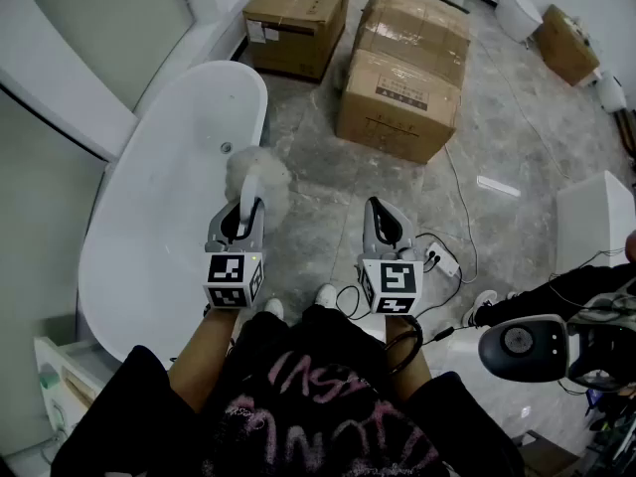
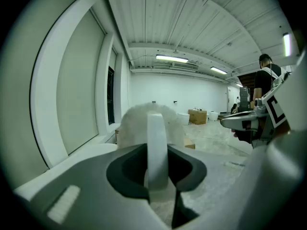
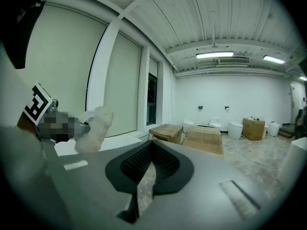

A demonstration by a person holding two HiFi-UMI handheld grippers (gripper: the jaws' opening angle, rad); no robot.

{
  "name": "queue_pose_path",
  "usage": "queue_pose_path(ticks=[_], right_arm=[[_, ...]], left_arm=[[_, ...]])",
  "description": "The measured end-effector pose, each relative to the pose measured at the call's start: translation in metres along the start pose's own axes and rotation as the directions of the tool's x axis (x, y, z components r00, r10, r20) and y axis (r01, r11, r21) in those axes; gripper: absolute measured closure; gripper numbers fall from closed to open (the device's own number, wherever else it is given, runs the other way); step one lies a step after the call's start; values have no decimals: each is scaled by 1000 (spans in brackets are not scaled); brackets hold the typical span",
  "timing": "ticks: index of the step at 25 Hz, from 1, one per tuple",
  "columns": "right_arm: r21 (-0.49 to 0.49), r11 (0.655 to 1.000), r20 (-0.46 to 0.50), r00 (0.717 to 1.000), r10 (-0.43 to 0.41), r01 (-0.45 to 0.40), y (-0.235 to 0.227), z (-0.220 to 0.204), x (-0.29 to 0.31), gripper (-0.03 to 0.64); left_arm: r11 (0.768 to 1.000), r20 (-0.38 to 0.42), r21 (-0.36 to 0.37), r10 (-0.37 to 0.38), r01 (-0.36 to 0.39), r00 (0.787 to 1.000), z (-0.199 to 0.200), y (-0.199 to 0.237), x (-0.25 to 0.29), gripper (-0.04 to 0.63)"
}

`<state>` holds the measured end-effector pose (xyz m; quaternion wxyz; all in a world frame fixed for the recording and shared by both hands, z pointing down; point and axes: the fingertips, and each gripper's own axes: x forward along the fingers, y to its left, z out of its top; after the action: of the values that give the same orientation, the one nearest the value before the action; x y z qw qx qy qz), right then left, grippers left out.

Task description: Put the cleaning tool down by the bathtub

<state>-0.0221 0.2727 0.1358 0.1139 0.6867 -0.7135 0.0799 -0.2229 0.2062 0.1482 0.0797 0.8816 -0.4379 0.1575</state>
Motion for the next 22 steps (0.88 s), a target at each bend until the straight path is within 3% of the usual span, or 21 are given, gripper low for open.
queue_pose_path(ticks=[22], right_arm=[[57, 996, 14, 998, 68, -69, -37, -19, 32, 606]], left_arm=[[998, -34, 43, 48, -47, 998, 2, -23, 40, 520]])
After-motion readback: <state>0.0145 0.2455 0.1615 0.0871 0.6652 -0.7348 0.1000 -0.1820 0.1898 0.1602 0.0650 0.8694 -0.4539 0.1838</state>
